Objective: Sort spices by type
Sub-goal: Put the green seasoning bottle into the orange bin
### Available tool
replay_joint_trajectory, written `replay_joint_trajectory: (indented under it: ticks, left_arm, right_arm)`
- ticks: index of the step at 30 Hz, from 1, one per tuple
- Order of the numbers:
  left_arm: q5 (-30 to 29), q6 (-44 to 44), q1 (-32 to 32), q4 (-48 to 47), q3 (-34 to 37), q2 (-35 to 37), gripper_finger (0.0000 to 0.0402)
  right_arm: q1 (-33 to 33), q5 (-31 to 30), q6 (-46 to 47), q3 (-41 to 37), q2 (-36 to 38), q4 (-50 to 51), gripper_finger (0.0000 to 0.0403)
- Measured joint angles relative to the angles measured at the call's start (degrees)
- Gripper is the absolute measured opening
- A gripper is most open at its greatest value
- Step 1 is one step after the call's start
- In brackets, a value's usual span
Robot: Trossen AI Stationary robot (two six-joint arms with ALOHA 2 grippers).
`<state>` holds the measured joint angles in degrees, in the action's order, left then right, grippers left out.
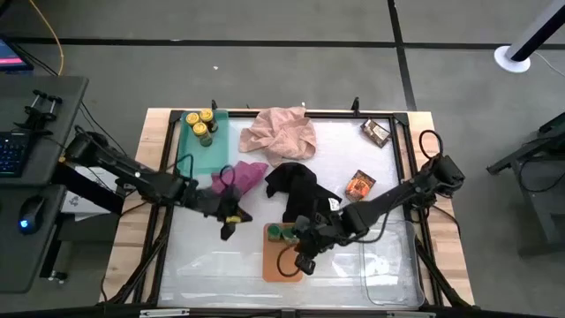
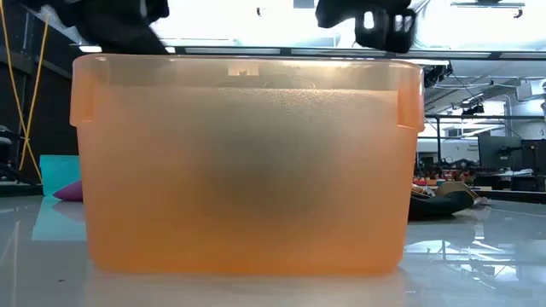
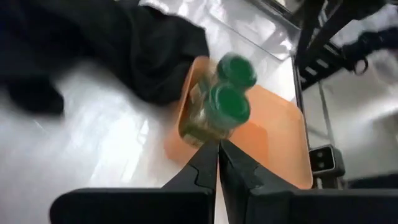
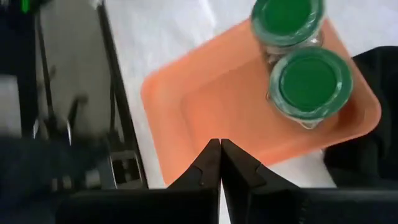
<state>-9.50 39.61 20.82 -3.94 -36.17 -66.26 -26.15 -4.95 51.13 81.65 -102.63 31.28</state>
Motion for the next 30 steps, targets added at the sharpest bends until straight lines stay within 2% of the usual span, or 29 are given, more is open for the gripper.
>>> replay_joint_trajectory:
  ticks: [3, 6, 15, 19, 24, 30]
  left_arm:
    - [-6.35, 7.54, 4.22, 3.28, 3.1, -1.17, 0.0001]
    - [-10.24, 13.78, 7.07, 3.38, 3.96, -3.41, 0.0]
    - [-8.77, 18.8, 10.15, 8.59, 1.32, -15.98, 0.0]
    - [-8.71, 18.3, 10.09, 8.63, -0.88, -20.85, 0.0]
    - [-7.97, 17.34, 9.19, 10.07, -1.69, -24.8, 0.0]
    - [-7.26, 16.73, 8.6, 15.96, -1.69, -27.13, 0.0]
  right_arm:
    - [-1.69, -6.54, 5.19, -0.04, 0.0, 0.68, 0.0001]
    - [-2.56, -10.04, 10.23, -0.04, -0.33, 1.79, 0.0001]
    - [-3.57, -11.32, 17.24, -0.04, -6.4, -4.98, 0.0]
    - [-3.48, -16.0, 23.56, -0.04, -7.26, -3.03, 0.0]
    - [-2.67, -16.44, 27.51, -0.02, -7.32, -2.54, 0.0]
    - [-1.94, -15.31, 30.22, 0.0, -7.34, -0.63, 0.0]
